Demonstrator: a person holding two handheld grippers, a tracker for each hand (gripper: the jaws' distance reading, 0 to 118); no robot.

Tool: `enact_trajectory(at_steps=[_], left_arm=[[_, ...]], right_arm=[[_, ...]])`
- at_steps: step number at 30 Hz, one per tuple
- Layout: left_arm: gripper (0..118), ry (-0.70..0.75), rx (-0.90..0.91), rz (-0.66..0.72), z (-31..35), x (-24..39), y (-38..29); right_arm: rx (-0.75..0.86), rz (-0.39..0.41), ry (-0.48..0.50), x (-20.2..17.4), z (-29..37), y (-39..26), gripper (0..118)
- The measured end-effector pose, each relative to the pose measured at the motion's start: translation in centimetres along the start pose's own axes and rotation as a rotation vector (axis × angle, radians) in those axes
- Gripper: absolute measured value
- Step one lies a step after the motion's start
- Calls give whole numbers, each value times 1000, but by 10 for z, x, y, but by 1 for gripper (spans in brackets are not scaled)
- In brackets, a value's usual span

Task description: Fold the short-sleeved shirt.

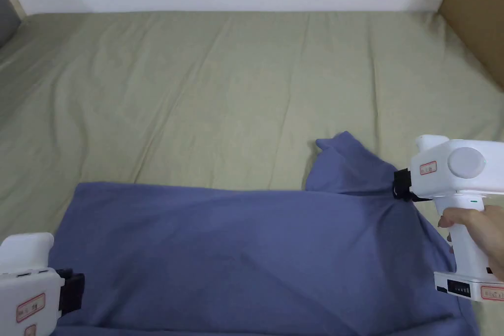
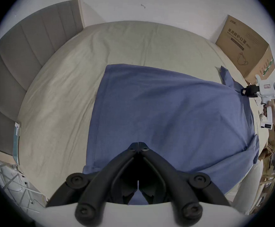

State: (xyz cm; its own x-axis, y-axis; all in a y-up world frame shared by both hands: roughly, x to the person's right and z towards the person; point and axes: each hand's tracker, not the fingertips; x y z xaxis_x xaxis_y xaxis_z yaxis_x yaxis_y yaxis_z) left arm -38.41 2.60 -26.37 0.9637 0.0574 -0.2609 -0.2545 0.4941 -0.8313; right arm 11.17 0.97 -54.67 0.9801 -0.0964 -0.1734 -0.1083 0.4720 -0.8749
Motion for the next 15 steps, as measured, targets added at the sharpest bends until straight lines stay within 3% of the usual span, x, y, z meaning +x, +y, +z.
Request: enact_trajectory(at_steps=[8, 9, 10, 11, 12, 13, 15], left_arm=[[1, -9, 84, -7, -27, -11, 71], [14, -5, 79, -2, -36, -13, 85], [44, 9, 75, 2, -48, -15, 101], [82, 1, 68, 17, -59, -18, 114], [102, -18, 54, 18, -71, -21, 125], [108, -7, 36, 21, -80, -20, 136], [104, 67, 5, -21, -97, -20, 150]], right_arm=[[0, 23, -7, 3, -1, 1, 6], [1, 13, 1, 5, -2, 1, 6], [0, 8, 5, 7, -2, 2, 6], [0, 6, 5, 6, -4, -1, 6], [-1, 5, 6, 7, -4, -1, 6], [-2, 5, 8, 9, -4, -1, 6], [-3, 3, 11, 7, -4, -4, 6]])
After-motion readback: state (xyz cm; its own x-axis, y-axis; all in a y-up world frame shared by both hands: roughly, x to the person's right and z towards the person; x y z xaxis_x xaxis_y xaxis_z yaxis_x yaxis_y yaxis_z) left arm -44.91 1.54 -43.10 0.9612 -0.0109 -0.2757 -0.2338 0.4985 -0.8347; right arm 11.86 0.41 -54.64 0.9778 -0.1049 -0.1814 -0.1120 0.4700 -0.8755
